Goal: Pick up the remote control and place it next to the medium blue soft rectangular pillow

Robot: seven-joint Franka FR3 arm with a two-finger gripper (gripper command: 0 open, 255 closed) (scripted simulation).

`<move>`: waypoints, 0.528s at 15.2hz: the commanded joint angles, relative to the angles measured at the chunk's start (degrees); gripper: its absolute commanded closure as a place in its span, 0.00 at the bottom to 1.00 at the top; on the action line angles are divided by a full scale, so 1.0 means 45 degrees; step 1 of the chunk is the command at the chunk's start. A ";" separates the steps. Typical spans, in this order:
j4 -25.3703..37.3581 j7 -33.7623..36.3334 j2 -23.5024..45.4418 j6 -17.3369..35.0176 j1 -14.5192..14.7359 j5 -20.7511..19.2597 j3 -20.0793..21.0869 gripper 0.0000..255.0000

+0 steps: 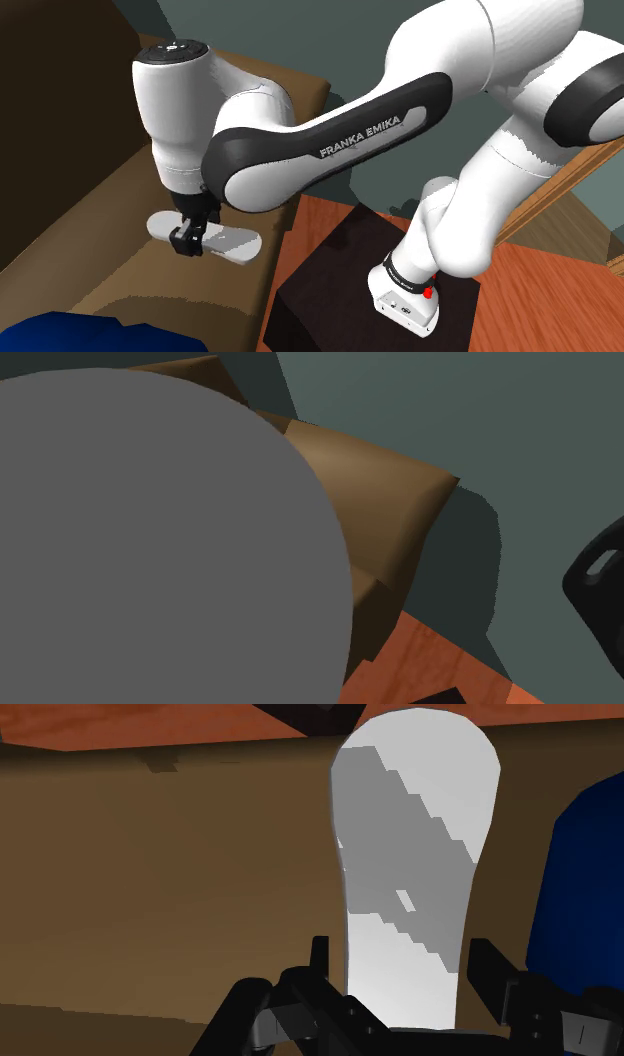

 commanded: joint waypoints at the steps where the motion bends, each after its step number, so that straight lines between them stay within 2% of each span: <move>1: 0.0149 0.0508 0.0133 -0.0032 0.0224 -0.0023 0.0254 1.00; 8: -0.0519 0.0725 0.0677 0.1134 0.0237 -0.0283 0.0284 1.00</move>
